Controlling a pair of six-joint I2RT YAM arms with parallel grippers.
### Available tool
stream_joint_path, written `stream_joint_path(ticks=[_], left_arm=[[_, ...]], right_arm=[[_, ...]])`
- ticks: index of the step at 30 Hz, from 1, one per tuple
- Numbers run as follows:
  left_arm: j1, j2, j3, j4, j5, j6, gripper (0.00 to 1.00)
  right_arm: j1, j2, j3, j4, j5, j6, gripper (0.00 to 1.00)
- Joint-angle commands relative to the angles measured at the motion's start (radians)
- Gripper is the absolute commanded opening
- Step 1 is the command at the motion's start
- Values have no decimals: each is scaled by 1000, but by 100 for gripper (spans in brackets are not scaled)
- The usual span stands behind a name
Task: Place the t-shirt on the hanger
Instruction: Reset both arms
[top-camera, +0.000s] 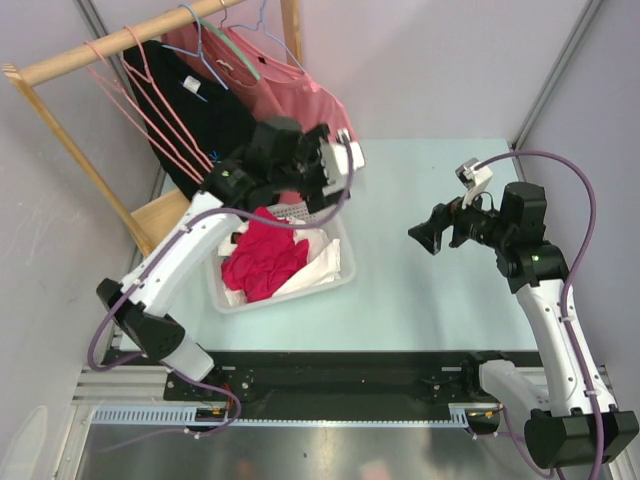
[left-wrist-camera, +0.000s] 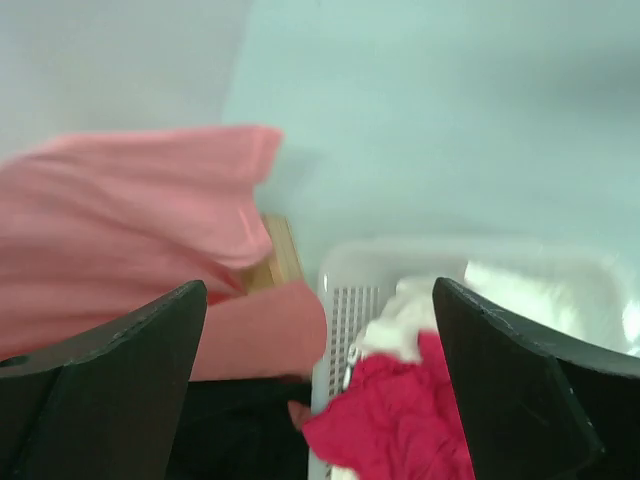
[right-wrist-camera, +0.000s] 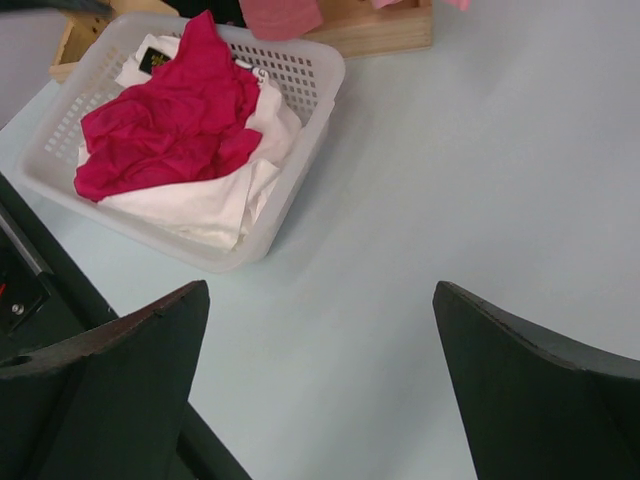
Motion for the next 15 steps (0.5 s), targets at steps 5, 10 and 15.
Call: stream_joint_path(ticks=[5,10,15], left_arm=[[105,-117,123,-89,210,-548,100],[285,-333,-95,-10,192,-604,100],[503,-620,-335,52,216,-644,100]], right_arm=[[-6,-9,68,-55,102,7,100],[-7,-15,25,-46,115,27,100],[-15,-24,-41,15,114,64,100]])
